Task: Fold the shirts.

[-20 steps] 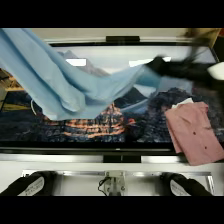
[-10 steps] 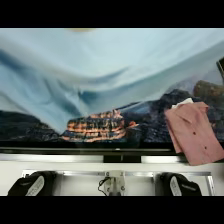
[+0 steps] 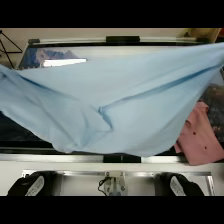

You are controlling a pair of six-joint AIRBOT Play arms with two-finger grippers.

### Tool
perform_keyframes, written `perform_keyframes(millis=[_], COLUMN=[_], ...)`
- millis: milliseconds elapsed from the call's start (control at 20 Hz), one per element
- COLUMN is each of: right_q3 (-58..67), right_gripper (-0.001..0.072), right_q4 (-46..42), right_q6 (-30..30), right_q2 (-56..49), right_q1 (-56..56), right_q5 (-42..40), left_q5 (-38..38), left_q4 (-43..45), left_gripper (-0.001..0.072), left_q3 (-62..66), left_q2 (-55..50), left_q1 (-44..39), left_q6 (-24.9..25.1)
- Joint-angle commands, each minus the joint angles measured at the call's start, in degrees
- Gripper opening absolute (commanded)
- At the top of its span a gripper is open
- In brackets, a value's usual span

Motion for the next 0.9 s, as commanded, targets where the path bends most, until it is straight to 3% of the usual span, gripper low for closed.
perform_keyframes(millis=[0, 300, 450, 700, 750, 800, 850], right_q3=[-0.6, -0.6, -0.6, -0.6, -0.6, -0.6, -0.5], right_gripper=[0.0047, 0.0047, 0.0047, 0.0048, 0.0117, 0.0374, 0.0570], right_q4=[4.8, 6.4, 6.4, 6.4, 6.5, 7.2, 8.3], right_q6=[2.5, 8.6, 9.2, 13.4, 14.4, 14.4, 13.9], right_q2=[-13.5, -33.6, -38.6, -44.9, -45.5, -45.7, -45.1], right_q1=[2.4, 15.4, 19.4, 22.1, 22.3, 22.4, 22.1], right_q5=[-3.6, -23.6, -32.1, -26.8, -25.1, -24.1, -22.9], left_q5=[15.5, 32.3, 33.9, 29.5, 28.3, 27.1, 25.5], left_q4=[-10.5, -22.3, -24.2, -24.2, -24.2, -24.2, -24.1], left_gripper=[0.0029, 0.0029, 0.0029, 0.0032, 0.0069, 0.0198, 0.0457], left_q3=[-10.6, -11.2, -11.2, -11.3, -11.3, -11.2, -10.9], left_q2=[-5.1, -24.0, -31.0, -38.4, -39.0, -39.1, -38.8], left_q1=[0.0, 0.0, 0.0, -1.1, -1.4, -1.4, -0.9], left_q6=[-0.1, 0.0, 0.0, 0.0, 0.0, 0.0, 0.4])
